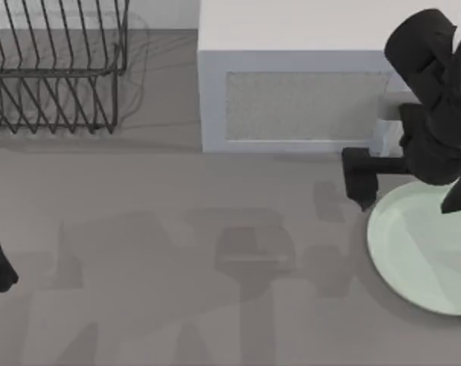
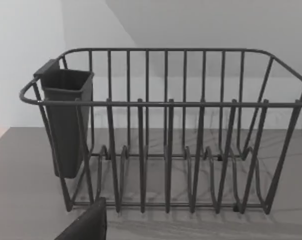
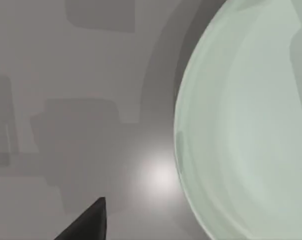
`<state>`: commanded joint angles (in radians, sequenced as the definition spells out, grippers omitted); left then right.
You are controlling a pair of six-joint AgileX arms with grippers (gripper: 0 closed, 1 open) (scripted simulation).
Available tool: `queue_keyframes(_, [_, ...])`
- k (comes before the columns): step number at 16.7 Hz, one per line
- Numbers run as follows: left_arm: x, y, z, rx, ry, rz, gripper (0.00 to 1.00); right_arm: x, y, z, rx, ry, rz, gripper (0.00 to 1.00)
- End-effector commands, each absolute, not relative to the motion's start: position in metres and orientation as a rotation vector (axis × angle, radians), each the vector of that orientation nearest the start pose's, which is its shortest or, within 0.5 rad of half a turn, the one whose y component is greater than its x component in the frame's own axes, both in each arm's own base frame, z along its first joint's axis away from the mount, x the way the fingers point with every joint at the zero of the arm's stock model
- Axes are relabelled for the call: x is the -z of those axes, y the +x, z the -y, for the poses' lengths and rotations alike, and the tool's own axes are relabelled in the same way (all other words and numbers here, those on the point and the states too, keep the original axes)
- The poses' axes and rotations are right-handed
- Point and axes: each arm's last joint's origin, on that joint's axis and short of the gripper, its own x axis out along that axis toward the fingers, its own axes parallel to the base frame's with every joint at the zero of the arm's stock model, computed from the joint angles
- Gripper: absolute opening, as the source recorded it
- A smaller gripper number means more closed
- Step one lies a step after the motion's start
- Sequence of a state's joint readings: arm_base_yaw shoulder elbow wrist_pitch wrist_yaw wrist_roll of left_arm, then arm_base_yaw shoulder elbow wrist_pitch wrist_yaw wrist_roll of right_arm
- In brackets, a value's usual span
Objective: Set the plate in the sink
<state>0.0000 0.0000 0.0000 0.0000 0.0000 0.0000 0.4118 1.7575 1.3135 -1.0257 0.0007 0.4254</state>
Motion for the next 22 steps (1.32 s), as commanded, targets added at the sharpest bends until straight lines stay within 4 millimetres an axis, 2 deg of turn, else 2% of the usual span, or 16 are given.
queue_keyframes(4, [-0.16, 0.106, 0.001, 0.0, 0.0, 0.0, 1.0, -0.195, 0.316, -0.152, 0.007, 0.009, -1.568, 1.0])
queue_keyframes(10, [-0.16, 0.106, 0.001, 0.0, 0.0, 0.0, 1.0, -0.194, 0.316, -0.151, 0.01, 0.012, -1.569, 1.0])
queue_keyframes(12, [-0.16, 0.106, 0.001, 0.0, 0.0, 0.0, 1.0, -0.187, 0.314, -0.159, 0.003, 0.008, -1.56, 1.0])
queue_keyframes(17, [-0.16, 0.106, 0.001, 0.0, 0.0, 0.0, 1.0, -0.147, 0.308, -0.173, -0.008, 0.004, -1.537, 1.0])
queue_keyframes(22, [-0.16, 0.106, 0.001, 0.0, 0.0, 0.0, 1.0, -0.1, 0.314, -0.157, 0.006, 0.005, -1.564, 1.0])
